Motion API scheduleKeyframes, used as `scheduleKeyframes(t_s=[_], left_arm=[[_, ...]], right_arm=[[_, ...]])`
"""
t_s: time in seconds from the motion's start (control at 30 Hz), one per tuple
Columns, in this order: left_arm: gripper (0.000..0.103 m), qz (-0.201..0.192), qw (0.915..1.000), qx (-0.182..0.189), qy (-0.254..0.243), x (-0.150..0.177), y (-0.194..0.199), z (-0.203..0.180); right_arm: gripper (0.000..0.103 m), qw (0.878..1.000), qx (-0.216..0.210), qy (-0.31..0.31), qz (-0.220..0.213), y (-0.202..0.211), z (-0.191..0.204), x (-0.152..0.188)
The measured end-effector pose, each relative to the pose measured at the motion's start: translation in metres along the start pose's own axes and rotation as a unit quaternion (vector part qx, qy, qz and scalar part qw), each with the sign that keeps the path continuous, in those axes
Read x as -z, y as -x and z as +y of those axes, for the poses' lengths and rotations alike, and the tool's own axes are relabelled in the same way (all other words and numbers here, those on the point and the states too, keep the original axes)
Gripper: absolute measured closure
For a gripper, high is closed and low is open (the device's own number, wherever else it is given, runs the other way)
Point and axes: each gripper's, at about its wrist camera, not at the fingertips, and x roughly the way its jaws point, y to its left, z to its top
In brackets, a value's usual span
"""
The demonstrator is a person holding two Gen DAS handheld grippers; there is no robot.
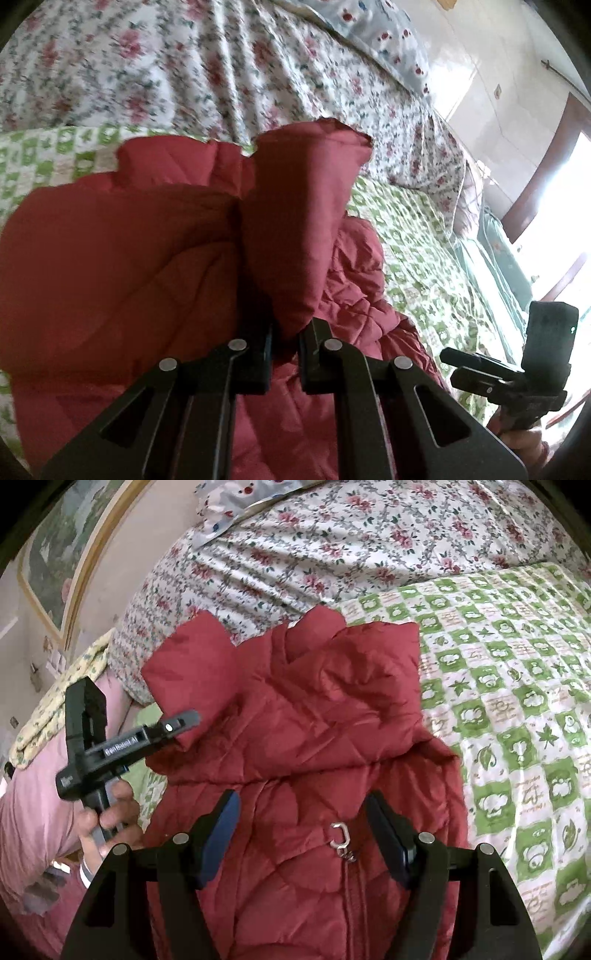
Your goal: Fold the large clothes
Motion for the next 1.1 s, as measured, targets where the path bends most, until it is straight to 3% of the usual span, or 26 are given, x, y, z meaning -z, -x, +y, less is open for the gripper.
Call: scheduleKeyframes(t_s=[0.27,0.5,0.67,0.83,0.87,0.9,0.93,0.97,1.1], left_arm=[[0.095,0.043,0.999,-0.008,-0.01,0.017,-0.048,-0.008],[0.092,0.072,0.9971,-0.023,-0.01,0.033,-0.065,-0.005],[0.081,0.073,0.9971,-0.015,-0.013,0.034,-0.06,-0.012],[0.059,0.075,0.9971,-0.008,-0.016,0.038,-0.059,-0.019],[0.057,0.076,0.9969,-0.007,-0.018,0.038,-0.058,-0.021],[0.053,0.079,0.9966,-0.008,-0.02,0.038,-0.056,-0.023],[0.05,0.083,0.9962,-0.009,-0.023,0.039,-0.054,-0.024],[0.05,0.085,0.996,-0.008,-0.025,0.039,-0.051,-0.025],[0.05,0.07,0.9973,-0.005,-0.023,0.037,-0.023,-0.018]], right_arm=[[0.03,1.0,0.004,-0.025,-0.009,-0.013,-0.019,-0.014],[0.026,0.998,-0.021,-0.063,-0.01,-0.034,-0.025,-0.037],[0.021,0.992,-0.068,-0.102,-0.005,-0.062,-0.024,-0.059],[0.022,0.985,-0.09,-0.145,0.031,-0.105,-0.03,-0.073],[0.035,0.986,-0.087,-0.137,0.04,-0.112,-0.027,-0.073],[0.067,0.987,-0.079,-0.128,0.048,-0.117,-0.025,-0.073],[0.085,0.99,-0.058,-0.12,0.053,-0.12,-0.024,-0.073],[0.092,0.99,-0.049,-0.117,0.056,-0.12,-0.025,-0.072],[0.094,0.995,-0.025,-0.089,0.033,-0.107,-0.026,-0.074]])
